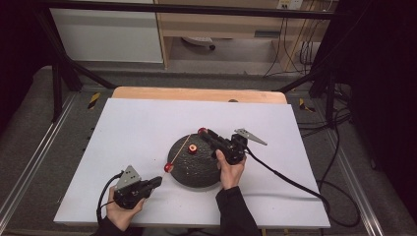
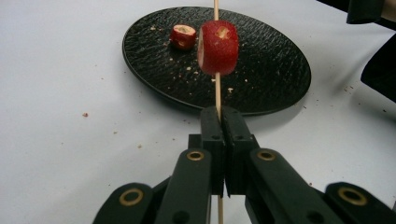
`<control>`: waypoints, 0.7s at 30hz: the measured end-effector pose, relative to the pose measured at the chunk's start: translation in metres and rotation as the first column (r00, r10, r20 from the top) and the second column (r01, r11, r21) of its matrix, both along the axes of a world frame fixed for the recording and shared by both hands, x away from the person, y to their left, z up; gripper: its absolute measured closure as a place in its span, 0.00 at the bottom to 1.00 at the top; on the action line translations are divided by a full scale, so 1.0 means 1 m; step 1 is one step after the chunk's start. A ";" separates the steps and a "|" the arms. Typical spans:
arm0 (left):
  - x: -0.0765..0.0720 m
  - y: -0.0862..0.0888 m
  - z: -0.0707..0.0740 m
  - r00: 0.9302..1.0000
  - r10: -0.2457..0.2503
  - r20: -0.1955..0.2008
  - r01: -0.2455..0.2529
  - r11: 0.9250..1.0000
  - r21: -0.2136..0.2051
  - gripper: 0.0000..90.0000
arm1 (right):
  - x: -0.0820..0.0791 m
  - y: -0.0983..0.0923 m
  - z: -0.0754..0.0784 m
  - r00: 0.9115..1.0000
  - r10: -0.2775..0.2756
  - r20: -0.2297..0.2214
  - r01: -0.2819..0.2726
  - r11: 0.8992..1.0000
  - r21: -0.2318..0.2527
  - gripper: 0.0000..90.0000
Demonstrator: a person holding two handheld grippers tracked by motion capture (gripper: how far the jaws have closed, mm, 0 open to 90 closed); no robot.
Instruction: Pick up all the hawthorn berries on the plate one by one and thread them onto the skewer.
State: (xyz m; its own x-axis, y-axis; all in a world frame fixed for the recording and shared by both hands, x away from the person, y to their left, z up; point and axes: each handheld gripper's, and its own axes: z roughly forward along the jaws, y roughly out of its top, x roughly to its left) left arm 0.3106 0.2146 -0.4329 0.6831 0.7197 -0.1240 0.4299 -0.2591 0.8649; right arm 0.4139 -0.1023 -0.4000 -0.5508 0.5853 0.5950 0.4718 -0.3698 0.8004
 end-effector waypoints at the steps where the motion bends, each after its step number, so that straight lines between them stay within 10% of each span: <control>1: 0.000 0.000 0.000 1.000 -0.001 -0.001 0.001 1.000 -0.001 0.98 | 0.000 0.000 0.000 1.000 -0.004 0.000 0.004 1.000 0.005 0.68; 21: 0.000 -0.012 -0.003 1.000 -0.010 -0.019 0.009 1.000 -0.027 0.98 | 0.007 0.006 -0.002 0.999 -0.032 0.020 0.030 0.996 0.080 0.68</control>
State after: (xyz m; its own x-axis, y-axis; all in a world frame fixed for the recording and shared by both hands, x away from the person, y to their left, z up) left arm 0.3106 0.2023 -0.4361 0.6872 0.7094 -0.1562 0.4443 -0.2404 0.8630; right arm 0.4214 -0.0962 -0.4021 -0.5458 0.5539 0.6288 0.4424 -0.4468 0.7776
